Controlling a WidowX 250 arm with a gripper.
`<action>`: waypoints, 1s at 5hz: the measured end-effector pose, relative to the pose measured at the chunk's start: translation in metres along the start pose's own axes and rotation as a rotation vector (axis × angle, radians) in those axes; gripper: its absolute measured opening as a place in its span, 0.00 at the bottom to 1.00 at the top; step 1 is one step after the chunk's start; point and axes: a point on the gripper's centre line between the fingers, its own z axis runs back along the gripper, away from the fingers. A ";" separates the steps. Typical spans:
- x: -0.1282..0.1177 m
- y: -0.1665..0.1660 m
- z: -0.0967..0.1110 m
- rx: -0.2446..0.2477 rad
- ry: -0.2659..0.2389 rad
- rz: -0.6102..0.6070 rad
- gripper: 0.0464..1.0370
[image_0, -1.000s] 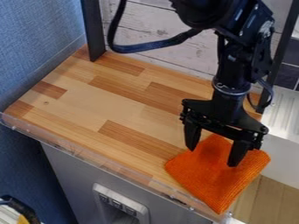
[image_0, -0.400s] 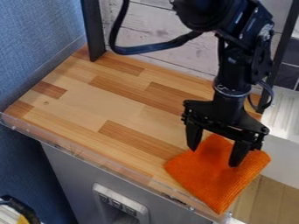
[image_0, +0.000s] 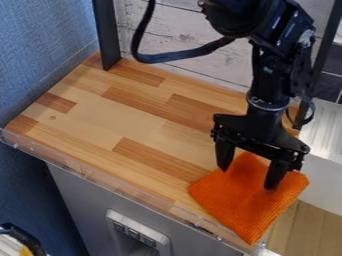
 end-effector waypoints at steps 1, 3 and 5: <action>0.000 0.000 0.000 0.001 0.001 0.002 0.96; -0.003 0.001 -0.003 0.002 0.009 0.019 0.96; -0.014 0.001 -0.009 0.014 0.037 0.023 0.96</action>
